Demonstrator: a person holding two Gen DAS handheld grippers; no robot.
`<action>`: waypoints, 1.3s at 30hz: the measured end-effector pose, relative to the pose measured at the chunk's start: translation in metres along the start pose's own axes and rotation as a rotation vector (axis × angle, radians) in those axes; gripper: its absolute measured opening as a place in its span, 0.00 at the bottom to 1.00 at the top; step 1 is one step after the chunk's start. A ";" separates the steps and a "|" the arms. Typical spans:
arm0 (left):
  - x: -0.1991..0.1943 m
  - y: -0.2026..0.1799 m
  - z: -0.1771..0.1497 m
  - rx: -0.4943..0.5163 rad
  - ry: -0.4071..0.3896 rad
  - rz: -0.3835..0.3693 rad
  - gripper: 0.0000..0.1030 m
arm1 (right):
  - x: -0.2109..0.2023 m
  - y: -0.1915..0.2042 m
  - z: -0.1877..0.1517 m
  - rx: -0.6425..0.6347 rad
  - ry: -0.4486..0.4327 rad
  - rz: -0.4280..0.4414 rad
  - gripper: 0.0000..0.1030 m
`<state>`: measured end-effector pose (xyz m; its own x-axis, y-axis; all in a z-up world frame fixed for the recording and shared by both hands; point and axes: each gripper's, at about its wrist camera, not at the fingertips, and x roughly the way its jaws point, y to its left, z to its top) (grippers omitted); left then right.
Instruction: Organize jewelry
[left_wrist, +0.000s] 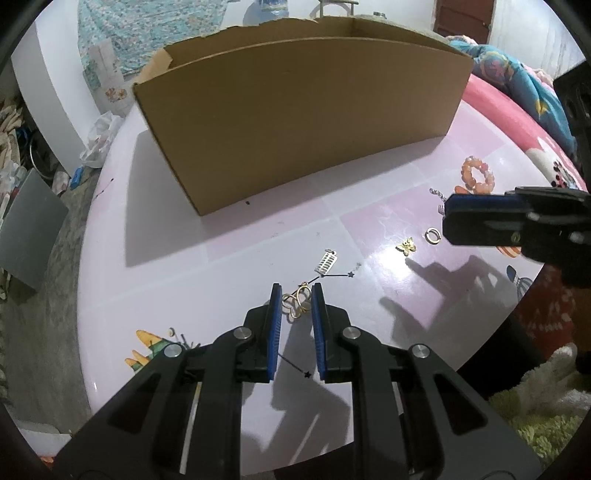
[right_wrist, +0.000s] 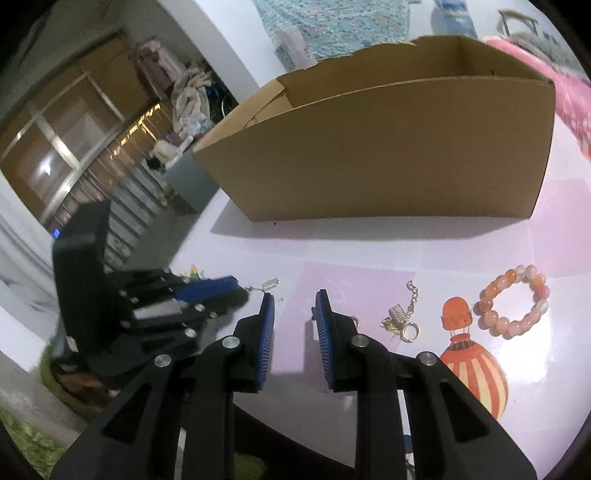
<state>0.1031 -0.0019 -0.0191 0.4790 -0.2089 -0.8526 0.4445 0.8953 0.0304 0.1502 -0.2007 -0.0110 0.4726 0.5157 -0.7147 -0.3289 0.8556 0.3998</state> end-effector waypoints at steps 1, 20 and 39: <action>-0.001 0.002 0.000 -0.004 -0.002 0.002 0.14 | 0.002 0.004 0.000 -0.020 0.007 -0.014 0.22; -0.009 0.028 -0.004 -0.086 -0.051 -0.021 0.14 | 0.040 0.026 -0.005 -0.172 0.106 -0.284 0.22; -0.004 0.039 -0.006 -0.108 -0.056 -0.041 0.14 | 0.048 0.035 -0.001 -0.187 0.124 -0.322 0.12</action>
<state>0.1141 0.0363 -0.0174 0.5048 -0.2653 -0.8214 0.3824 0.9219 -0.0628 0.1608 -0.1464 -0.0322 0.4772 0.2029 -0.8551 -0.3285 0.9436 0.0406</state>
